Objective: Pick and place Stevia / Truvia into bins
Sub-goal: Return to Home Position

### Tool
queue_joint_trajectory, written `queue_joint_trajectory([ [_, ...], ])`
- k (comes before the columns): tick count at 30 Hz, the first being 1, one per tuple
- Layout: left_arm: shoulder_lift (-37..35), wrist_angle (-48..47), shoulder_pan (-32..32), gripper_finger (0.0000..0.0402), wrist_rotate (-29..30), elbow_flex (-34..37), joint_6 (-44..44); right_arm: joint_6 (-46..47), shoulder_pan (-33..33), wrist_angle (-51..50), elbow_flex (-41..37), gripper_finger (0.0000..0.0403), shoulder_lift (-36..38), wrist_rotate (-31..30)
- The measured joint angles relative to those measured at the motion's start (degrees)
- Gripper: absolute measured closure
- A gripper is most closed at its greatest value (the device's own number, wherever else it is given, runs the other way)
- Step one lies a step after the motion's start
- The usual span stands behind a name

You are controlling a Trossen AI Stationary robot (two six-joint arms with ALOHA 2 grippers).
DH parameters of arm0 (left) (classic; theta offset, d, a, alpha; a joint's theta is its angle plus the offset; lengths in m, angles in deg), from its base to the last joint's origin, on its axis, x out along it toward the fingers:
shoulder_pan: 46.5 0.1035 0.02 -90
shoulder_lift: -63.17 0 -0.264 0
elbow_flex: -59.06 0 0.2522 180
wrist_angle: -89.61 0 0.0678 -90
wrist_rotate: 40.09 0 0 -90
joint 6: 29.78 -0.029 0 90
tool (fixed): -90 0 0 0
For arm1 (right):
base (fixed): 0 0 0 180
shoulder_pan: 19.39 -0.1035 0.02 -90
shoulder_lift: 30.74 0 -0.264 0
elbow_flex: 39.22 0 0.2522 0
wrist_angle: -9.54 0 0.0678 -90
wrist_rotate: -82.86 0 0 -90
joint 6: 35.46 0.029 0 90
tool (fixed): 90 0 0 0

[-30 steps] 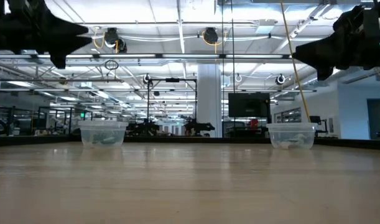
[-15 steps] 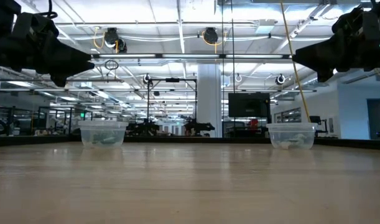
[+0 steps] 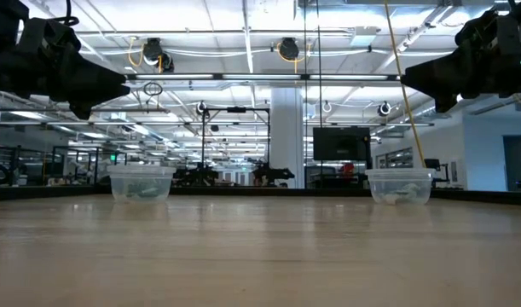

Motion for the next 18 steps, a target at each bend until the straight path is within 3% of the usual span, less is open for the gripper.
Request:
queue_joint_trajectory([
  [18, 0.00, 0.38, 0.00, 0.0254, 0.02, 0.01, -0.08, -0.02, 0.00, 0.01, -0.02, 0.0297, 0.00, 0.00],
])
